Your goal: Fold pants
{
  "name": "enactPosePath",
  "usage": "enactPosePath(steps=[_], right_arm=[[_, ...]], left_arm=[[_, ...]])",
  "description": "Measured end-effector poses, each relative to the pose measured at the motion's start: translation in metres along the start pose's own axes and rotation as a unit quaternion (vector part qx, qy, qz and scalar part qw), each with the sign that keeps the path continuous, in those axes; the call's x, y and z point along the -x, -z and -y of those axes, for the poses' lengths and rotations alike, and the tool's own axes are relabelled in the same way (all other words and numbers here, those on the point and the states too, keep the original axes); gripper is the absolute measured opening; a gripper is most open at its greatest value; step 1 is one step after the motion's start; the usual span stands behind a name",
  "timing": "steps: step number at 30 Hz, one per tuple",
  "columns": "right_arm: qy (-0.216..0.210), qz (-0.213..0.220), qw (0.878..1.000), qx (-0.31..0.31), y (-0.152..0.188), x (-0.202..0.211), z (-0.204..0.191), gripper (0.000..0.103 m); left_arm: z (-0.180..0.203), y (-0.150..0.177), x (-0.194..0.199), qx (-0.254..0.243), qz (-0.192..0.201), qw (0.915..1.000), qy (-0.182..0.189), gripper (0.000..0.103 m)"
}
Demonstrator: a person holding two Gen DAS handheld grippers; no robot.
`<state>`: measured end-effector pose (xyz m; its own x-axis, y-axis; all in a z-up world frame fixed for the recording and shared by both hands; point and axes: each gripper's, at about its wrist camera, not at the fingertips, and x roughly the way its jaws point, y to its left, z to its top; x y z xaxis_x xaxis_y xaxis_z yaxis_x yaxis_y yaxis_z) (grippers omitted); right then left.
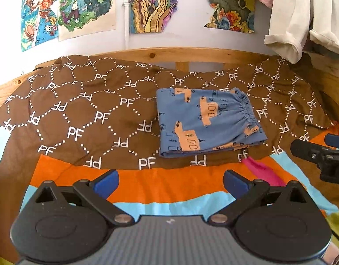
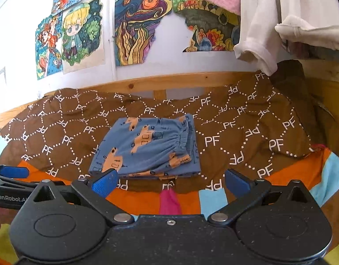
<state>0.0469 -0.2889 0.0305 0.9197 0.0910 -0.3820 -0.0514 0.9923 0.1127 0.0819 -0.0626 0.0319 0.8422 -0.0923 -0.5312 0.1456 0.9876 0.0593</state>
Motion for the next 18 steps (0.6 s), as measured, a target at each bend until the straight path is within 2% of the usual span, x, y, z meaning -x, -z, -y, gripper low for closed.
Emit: enactPosePath(steps=[11,18], right_arm=[[0.016,0.002,1.000,0.008,0.016,0.001,-0.002,0.102],[0.000,-0.014,1.000,-0.014,0.018,-0.003,0.001,0.102]], left_arm=[[-0.016,0.010,-0.005,0.037,-0.008,0.9991,-0.018,0.103],[-0.016,0.014,-0.009,0.034,-0.019,0.9990,-0.025,0.103]])
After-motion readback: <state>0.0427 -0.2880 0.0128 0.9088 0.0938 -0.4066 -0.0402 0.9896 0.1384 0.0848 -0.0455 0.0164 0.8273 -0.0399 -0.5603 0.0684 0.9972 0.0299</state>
